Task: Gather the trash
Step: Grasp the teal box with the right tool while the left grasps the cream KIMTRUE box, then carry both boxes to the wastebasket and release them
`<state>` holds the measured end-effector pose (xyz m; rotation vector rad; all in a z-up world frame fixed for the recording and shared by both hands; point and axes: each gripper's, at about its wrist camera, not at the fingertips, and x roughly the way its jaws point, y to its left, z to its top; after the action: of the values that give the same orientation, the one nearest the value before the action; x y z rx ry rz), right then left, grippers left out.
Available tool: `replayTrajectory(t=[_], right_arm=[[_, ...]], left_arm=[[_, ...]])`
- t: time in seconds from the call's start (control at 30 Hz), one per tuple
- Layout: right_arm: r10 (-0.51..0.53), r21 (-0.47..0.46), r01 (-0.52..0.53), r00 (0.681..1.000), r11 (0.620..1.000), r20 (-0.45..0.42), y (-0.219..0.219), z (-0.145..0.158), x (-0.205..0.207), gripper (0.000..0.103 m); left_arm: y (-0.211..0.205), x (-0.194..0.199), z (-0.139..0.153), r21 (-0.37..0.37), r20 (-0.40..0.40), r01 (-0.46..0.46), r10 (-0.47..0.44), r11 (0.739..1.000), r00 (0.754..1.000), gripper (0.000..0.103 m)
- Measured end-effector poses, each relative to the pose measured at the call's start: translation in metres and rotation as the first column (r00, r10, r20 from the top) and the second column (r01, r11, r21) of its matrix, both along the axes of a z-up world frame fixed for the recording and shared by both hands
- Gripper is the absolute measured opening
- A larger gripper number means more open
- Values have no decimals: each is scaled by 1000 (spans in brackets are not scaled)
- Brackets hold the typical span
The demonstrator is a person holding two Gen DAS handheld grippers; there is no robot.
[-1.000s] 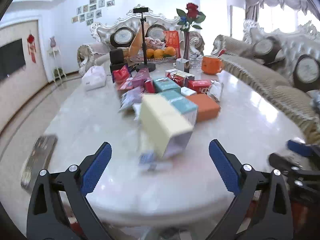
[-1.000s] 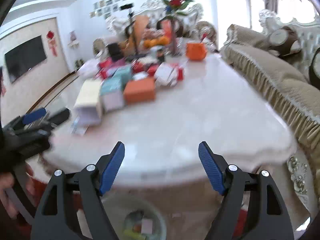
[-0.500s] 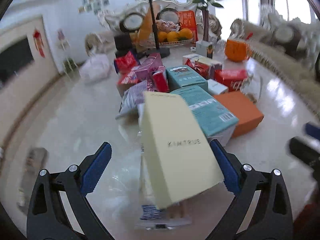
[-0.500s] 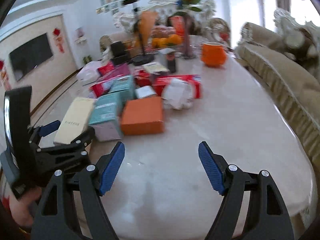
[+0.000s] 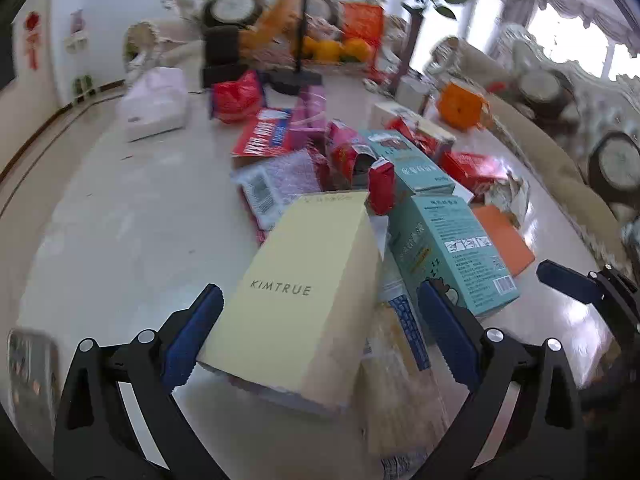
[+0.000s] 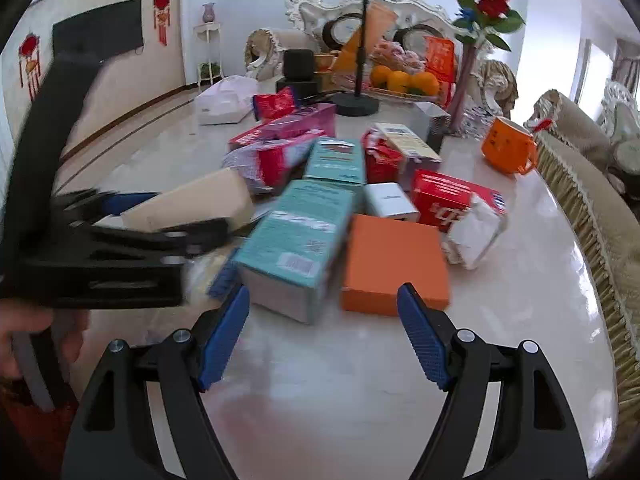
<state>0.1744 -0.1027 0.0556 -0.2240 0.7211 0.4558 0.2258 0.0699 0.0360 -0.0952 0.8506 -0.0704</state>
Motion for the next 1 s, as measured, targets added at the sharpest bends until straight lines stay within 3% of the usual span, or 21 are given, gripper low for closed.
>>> replayTrajectory(t=[0.1, 0.27, 0.4, 0.43, 0.47, 0.5, 0.7, 0.83, 1.0], right_arm=[[8, -20, -8, 1000, 1000, 4, 16, -4, 0, 72], [-39, 9, 39, 999, 999, -22, 28, -9, 19, 73], [-37, 17, 38, 999, 999, -37, 38, -9, 32, 71], [-41, 11, 42, 998, 999, -55, 39, -11, 37, 67], [-42, 12, 43, 997, 999, -72, 38, -12, 41, 58], [-41, 25, 43, 996, 999, -84, 37, -13, 43, 50], [-16, 199, 46, 988, 979, -154, 6, -8, 42, 48], [9, 353, 54, 985, 934, -174, -25, 10, 27, 48], [63, 499, 20, 987, 867, -148, -69, 27, -21, 49]], left_arm=[[1, 11, -4, 15, -28, 39, -38, 999, 999, 95], [13, 19, -13, -55, -64, 58, -62, 997, 996, 95], [22, 21, -13, -126, -67, 65, -74, 990, 995, 71], [21, 21, -12, -131, -64, 75, -84, 988, 994, 55], [20, 20, -11, -139, -67, 88, -98, 986, 993, 47], [20, 19, -11, -134, -64, 83, -92, 987, 994, 47], [35, 3, -13, -249, -46, 38, -51, 968, 998, 47], [45, -25, 1, -321, 9, 41, -40, 946, 999, 47], [47, -97, 24, -312, 105, 89, -58, 946, 993, 47]])
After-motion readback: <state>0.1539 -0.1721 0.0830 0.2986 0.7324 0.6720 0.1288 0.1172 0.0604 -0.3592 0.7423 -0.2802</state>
